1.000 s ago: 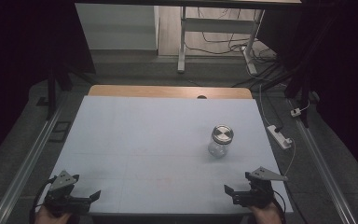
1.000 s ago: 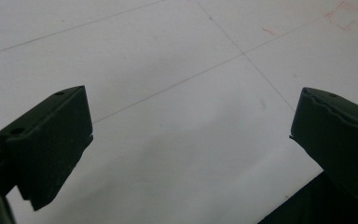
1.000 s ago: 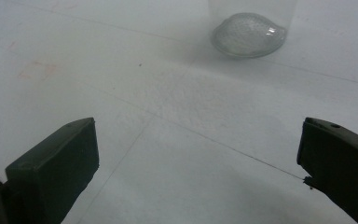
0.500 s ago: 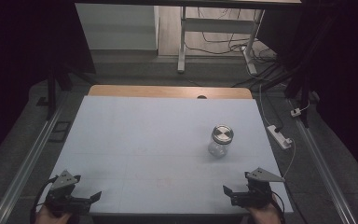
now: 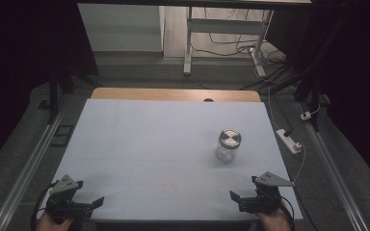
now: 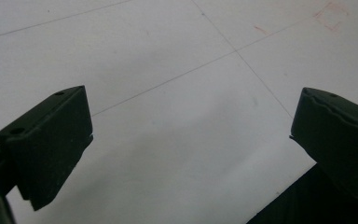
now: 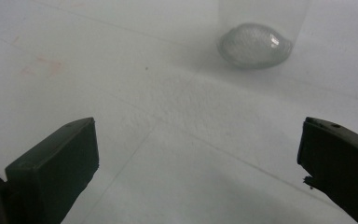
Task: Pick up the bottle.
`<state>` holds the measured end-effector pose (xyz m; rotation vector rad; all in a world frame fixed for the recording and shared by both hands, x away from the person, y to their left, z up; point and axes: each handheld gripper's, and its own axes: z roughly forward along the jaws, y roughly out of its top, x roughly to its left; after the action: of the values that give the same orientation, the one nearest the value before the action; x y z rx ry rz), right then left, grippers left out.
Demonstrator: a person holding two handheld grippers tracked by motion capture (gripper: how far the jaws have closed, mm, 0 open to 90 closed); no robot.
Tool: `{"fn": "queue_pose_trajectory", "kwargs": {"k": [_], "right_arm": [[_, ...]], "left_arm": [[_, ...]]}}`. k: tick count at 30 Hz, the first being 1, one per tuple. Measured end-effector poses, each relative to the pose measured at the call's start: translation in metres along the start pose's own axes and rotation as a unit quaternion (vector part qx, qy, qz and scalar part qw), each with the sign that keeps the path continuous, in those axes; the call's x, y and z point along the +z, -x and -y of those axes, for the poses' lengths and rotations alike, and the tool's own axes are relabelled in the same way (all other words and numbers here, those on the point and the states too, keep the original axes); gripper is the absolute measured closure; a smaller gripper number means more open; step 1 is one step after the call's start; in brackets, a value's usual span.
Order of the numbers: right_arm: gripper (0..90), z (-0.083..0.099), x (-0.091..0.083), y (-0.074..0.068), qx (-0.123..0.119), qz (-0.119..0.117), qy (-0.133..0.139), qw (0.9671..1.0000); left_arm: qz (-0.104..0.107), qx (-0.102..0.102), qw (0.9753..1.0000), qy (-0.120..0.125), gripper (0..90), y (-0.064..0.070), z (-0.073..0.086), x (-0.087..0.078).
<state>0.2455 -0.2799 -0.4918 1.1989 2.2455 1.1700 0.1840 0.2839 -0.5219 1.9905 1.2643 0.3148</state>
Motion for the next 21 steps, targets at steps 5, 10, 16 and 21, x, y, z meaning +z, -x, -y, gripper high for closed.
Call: {"fn": "queue_pose_trajectory", "kwargs": {"k": [5, 10, 16, 21], "right_arm": [[0.0, -0.004, 0.000, 0.001, -0.006, -0.004, 0.004, 1.0000], [0.0, -0.007, 0.001, 0.002, -0.014, -0.006, 0.010, 0.9998], [0.0, -0.013, 0.006, 0.002, -0.024, -0.008, 0.016, 0.9995], [0.0, -0.018, 0.011, 0.001, -0.035, -0.015, 0.020, 0.9991]], "left_arm": [[0.003, -0.001, 1.0000, -0.002, 0.0, 0.000, 0.000, 0.000], [0.005, -0.004, 1.0000, 0.000, 0.0, -0.001, 0.000, 0.000], [0.007, -0.006, 1.0000, 0.000, 0.0, -0.002, 0.000, 0.000], [0.010, -0.009, 0.9999, 0.001, 0.0, -0.003, 0.000, 0.000]]}}
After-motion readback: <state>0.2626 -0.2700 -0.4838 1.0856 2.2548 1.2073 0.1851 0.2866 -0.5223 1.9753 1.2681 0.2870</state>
